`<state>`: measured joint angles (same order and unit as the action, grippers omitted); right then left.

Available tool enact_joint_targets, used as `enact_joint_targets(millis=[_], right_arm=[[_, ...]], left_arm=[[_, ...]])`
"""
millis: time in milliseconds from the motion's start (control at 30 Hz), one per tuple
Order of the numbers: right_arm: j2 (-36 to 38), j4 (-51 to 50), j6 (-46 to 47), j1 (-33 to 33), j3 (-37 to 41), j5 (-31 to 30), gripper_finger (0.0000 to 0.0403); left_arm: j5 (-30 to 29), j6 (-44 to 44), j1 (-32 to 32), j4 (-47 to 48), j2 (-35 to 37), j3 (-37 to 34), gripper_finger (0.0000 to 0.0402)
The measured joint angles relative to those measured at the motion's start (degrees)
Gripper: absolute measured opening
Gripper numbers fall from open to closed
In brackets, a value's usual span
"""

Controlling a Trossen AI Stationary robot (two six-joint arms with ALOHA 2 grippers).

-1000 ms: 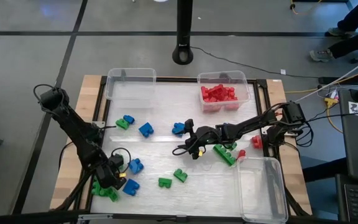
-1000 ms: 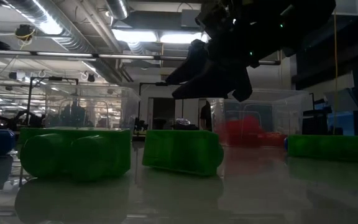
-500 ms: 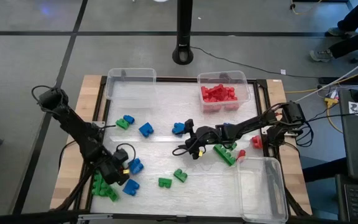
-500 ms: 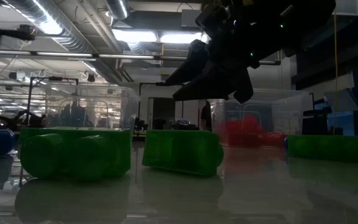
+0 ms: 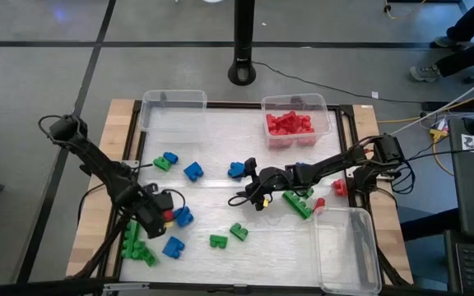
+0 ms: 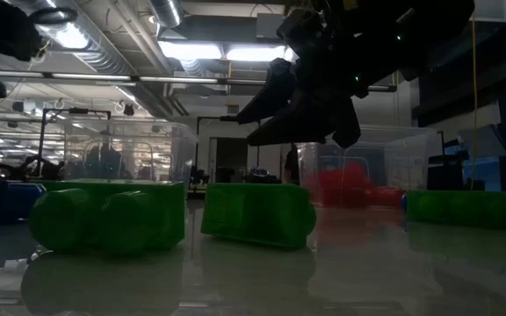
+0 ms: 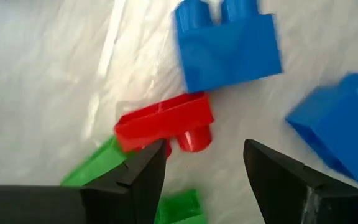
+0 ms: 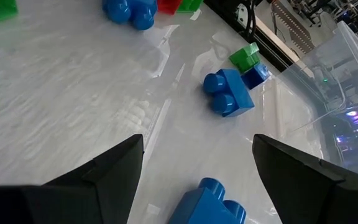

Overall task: Sort blocks
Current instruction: Put the red game piece into the top right transparent bin

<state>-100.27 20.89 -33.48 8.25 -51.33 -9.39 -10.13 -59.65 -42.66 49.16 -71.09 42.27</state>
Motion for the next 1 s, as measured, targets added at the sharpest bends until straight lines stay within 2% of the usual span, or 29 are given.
enact_joint_targets(millis=[200,400,600,733,1000], right_arm=[[0.0,0.0,1.1,0.0,0.0,0.0,0.0303],[0.0,-0.1,3.1,0.0,0.0,0.0,0.0303],[0.0,-0.1,3.4,0.0,0.0,0.0,0.0303],[0.0,-0.1,3.4,0.0,0.0,0.0,0.0303],[0.0,0.0,3.2,0.0,0.0,-0.3,0.0303]], left_arm=[[-0.2,13.3,1.3,-0.5,0.1,-1.6,0.0208],[-0.2,22.2,4.6,-0.8,0.1,-3.3,0.0240],[3.0,31.4,5.3,-8.9,0.1,-7.6,0.0262],[3.3,36.1,5.2,-12.2,0.0,-10.5,0.0260],[2.5,38.2,5.3,-16.6,0.1,-14.0,0.0232]])
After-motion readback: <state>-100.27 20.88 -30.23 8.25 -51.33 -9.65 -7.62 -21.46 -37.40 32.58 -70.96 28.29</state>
